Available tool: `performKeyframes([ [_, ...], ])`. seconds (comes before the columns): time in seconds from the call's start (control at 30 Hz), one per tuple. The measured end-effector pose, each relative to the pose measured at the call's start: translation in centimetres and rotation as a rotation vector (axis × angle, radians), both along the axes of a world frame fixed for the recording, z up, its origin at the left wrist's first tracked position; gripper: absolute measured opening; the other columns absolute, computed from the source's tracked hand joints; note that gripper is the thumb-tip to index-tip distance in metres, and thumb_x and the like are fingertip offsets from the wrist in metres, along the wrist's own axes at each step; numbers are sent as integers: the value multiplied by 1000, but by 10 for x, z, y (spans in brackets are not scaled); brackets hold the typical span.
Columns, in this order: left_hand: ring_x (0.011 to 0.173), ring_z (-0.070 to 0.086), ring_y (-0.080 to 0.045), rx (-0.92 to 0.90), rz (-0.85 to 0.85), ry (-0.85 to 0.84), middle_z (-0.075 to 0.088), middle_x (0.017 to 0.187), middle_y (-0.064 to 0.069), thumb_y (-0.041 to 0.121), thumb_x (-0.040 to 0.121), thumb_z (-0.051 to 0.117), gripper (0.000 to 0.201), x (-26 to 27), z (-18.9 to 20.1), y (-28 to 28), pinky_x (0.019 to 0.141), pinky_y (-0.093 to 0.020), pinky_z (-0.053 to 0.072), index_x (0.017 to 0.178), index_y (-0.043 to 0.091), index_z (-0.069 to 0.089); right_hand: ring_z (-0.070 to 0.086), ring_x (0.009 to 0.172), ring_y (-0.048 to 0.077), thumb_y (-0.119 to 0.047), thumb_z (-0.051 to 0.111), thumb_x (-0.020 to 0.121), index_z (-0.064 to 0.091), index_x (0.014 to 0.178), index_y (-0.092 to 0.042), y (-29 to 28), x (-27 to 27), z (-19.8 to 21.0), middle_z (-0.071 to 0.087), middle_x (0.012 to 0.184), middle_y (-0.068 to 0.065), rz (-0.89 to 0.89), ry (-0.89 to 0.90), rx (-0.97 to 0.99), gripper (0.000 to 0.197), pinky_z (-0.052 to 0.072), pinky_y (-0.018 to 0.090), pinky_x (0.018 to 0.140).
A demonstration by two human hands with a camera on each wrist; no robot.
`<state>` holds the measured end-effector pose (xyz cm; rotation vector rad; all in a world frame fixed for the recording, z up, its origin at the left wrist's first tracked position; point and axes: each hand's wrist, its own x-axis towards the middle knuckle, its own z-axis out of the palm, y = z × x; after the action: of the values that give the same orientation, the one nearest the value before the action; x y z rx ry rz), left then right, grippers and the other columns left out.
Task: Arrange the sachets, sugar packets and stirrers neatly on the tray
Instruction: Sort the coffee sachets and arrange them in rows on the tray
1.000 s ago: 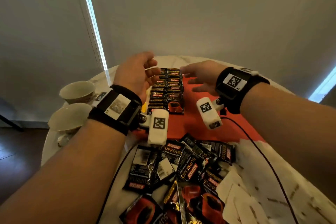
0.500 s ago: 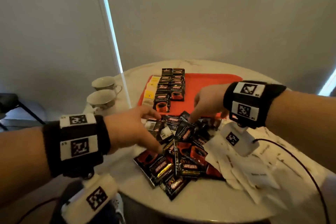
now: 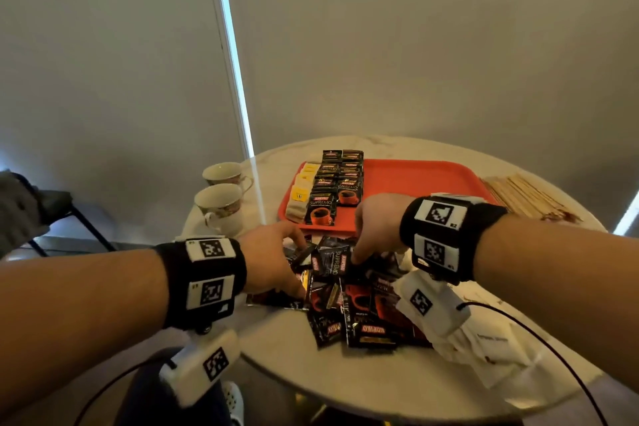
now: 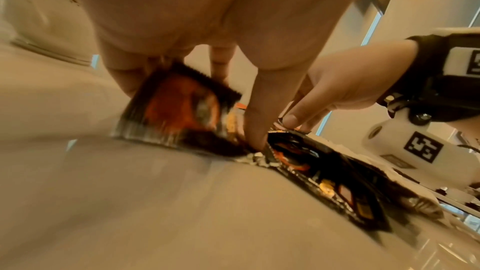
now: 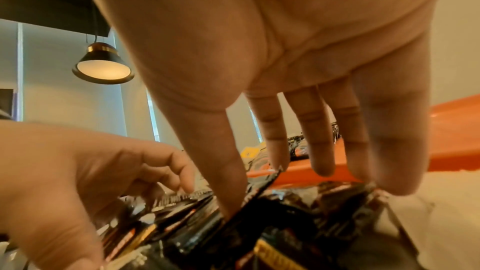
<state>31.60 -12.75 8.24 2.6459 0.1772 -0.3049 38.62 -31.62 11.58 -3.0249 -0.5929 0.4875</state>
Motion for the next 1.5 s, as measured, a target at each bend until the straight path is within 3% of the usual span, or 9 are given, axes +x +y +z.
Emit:
performKeyframes([
  [0.23, 91, 69, -19, 5, 25, -28, 68, 104, 2, 35, 68, 95, 47, 5, -6, 5, 83, -43, 63, 98, 28, 60, 74, 93, 20, -49, 78, 84, 70, 111, -13, 16, 9, -2, 74, 103, 4, -41, 121, 150, 45, 63, 33, 83],
  [0.47, 87, 60, -11, 5, 40, -69, 65, 98, 5, 38, 73, 92, 40, 13, -7, 11, 70, -25, 52, 95, 27, 61, 67, 109, 23, -65, 70, 83, 63, 124, -13, 32, 6, -3, 68, 119, 8, -52, 172, 253, 67, 59, 39, 94],
  [0.7, 77, 60, -7, -9, 39, -79, 67, 87, 7, 31, 75, 91, 26, 12, -7, 13, 61, -20, 47, 91, 24, 72, 69, 105, 27, -38, 82, 83, 67, 113, -17, 38, 6, 0, 69, 115, 9, -59, 255, 376, 40, 62, 45, 87],
  [1.0, 83, 65, -13, -80, 69, -223, 71, 91, 2, 25, 74, 92, 27, 23, 0, 0, 77, -31, 59, 91, 19, 72, 72, 101, 27, -36, 86, 77, 57, 131, -24, 41, 13, -12, 71, 113, 5, -69, 190, 619, 62, 61, 50, 87],
  [1.17, 87, 71, -18, -185, 112, -330, 72, 99, 1, 10, 75, 85, 32, 34, 0, 0, 77, -42, 65, 90, 28, 62, 71, 101, 22, -19, 78, 87, 62, 129, -24, 27, 24, -15, 73, 113, 2, -77, 169, 755, 45, 59, 44, 92],
  [1.27, 94, 69, -18, -302, 123, -381, 65, 110, 4, 4, 79, 81, 44, 42, 1, 1, 78, -40, 65, 108, 27, 58, 69, 102, 15, -16, 76, 88, 63, 127, -22, 20, 31, -13, 72, 113, -2, -84, 127, 829, 41, 56, 34, 92],
  [1.37, 104, 66, -17, -422, 218, -437, 57, 117, 8, 14, 81, 84, 63, 53, -2, 2, 88, -41, 62, 131, 27, 48, 71, 96, 18, -8, 74, 89, 65, 123, -19, 16, 42, -15, 74, 108, 1, -171, 152, 999, 37, 58, 34, 83],
  [1.43, 101, 70, -22, -566, 309, -428, 65, 112, 3, 26, 79, 88, 66, 61, -4, 1, 89, -47, 62, 131, 25, 48, 73, 95, 26, 1, 71, 89, 63, 124, -16, 15, 46, -15, 74, 108, 8, -248, 228, 1200, 40, 62, 43, 80],
  [1.5, 93, 76, -26, -740, 378, -393, 74, 106, -6, 40, 69, 90, 69, 70, -5, 1, 83, -48, 64, 125, 18, 55, 73, 92, 28, 8, 66, 89, 57, 132, -15, 16, 50, -12, 70, 111, 12, -283, 278, 1357, 49, 63, 37, 67],
])
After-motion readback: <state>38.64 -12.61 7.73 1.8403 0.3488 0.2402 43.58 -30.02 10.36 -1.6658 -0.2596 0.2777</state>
